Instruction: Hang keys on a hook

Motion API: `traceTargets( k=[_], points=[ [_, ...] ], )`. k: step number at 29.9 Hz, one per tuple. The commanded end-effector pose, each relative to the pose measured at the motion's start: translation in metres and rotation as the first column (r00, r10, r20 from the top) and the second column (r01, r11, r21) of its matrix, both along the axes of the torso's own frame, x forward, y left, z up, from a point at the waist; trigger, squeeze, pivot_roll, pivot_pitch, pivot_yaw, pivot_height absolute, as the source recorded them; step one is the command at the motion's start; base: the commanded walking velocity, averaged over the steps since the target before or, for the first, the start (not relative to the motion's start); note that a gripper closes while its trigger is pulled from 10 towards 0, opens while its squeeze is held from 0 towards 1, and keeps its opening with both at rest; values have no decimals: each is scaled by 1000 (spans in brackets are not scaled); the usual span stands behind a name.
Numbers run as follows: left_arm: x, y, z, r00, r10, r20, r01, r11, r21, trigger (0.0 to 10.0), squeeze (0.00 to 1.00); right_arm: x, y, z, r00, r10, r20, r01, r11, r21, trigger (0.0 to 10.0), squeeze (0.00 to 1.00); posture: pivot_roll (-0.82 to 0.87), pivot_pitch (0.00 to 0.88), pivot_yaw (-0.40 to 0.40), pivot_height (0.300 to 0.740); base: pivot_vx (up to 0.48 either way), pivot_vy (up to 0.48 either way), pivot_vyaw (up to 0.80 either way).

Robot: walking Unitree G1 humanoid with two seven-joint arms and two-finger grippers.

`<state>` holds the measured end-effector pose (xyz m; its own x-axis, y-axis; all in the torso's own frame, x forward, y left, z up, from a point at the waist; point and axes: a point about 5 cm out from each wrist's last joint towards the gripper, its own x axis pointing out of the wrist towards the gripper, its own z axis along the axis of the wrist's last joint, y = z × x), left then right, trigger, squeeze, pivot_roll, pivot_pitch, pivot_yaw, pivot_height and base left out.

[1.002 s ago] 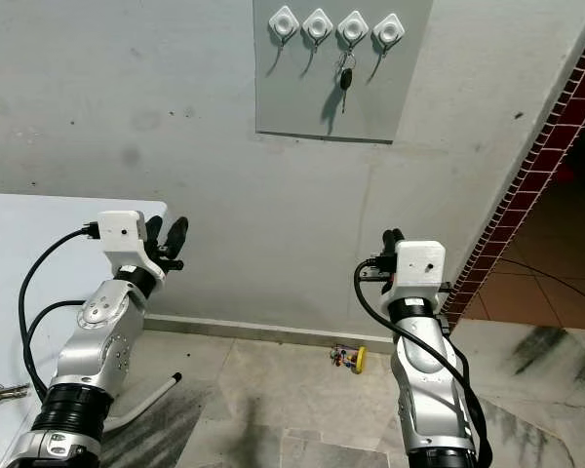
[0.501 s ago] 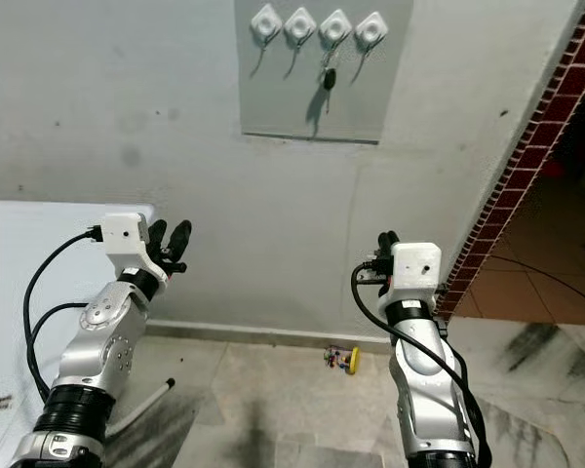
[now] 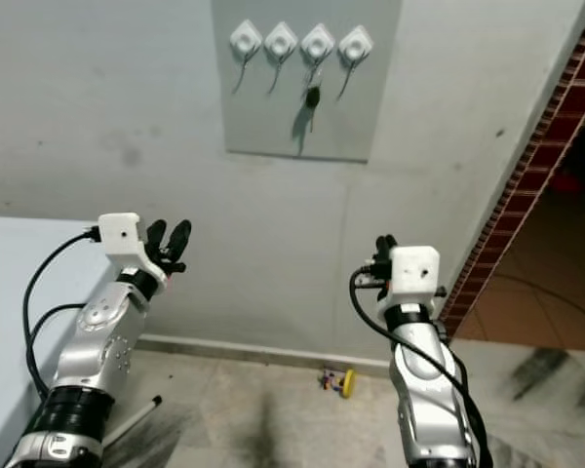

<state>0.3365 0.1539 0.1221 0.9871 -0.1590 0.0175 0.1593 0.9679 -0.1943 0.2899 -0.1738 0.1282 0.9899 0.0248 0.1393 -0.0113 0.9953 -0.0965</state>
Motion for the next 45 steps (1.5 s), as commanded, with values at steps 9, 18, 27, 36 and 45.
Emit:
traceTargets(
  k=[9,18,27,36,45],
  points=[
    [1,-7,3,1000,-18,3,18,1000,-8,10000,0,2,1,4,1000,25,-11,-25,999,-43,10000,0,-115,0,-15,740,311,265,174],
    [1,-7,3,1000,-21,6,21,1000,9,10000,0,2,2,3,1000,25,-16,-26,999,-43,10000,0,-115,0,-14,740,309,273,800],
    [1,-7,5,999,-27,20,26,998,49,10000,0,1,2,5,1000,29,4,-29,1000,13,10000,0,-113,0,-14,740,445,0,353],
    [1,-8,8,999,-32,31,29,997,76,10000,0,2,3,5,999,32,2,-32,999,15,10000,0,-108,0,-14,740,480,0,0],
    [-5,-20,20,982,-110,153,81,979,187,10000,0,2,6,2,998,58,-9,-58,998,15,10000,0,-101,0,-17,740,135,0,0]
  ],
)
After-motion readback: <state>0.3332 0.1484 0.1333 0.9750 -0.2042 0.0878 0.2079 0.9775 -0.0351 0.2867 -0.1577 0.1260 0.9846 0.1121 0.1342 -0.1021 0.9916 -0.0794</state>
